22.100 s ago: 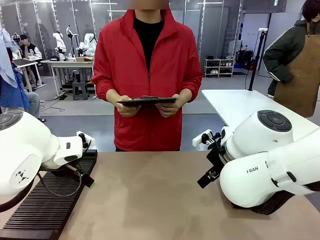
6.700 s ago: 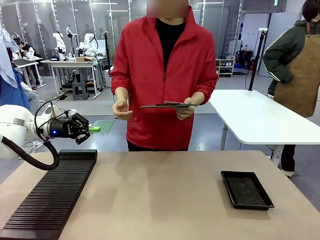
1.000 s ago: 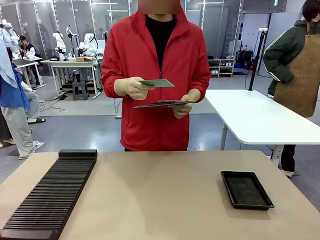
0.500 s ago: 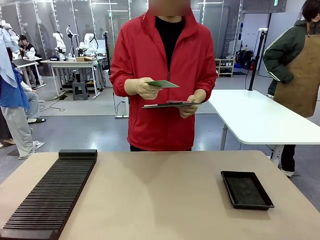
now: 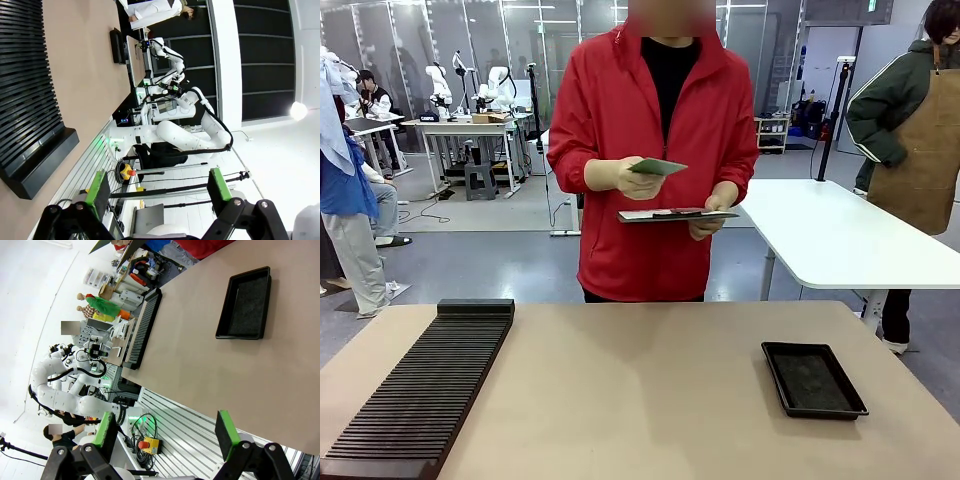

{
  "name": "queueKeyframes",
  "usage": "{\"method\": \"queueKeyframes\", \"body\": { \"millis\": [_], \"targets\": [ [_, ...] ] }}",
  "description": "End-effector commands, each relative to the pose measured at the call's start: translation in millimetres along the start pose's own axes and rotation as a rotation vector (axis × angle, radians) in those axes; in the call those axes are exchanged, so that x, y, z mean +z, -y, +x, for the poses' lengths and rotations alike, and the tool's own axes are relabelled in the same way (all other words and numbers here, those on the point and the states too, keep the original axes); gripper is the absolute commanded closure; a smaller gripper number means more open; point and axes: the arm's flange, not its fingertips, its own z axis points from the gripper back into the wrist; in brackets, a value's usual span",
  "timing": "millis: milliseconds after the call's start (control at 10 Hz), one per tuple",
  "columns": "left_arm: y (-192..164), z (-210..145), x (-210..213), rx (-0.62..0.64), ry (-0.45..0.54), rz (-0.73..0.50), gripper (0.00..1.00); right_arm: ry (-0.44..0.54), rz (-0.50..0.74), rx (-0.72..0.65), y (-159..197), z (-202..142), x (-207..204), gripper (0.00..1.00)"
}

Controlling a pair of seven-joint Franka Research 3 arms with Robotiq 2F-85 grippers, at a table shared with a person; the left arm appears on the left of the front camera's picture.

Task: Inspect the PCB.
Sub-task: Pick up the Blank PCB that the human is holding.

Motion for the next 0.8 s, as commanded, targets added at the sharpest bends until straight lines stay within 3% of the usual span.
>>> {"method": "queueKeyframes", "body": {
  "millis": [0, 700],
  "targets": [
    [1.5, 1.1, 0.1, 0.005, 0.0, 0.014, 0.0, 0.01, 0.012, 0.018, -1.8, 0.3, 1.7, 0.0],
    [1.5, 1.1, 0.1, 0.005, 0.0, 0.014, 0.0, 0.01, 0.012, 0.018, -1.8, 0.3, 1.7, 0.0]
  ]
}}
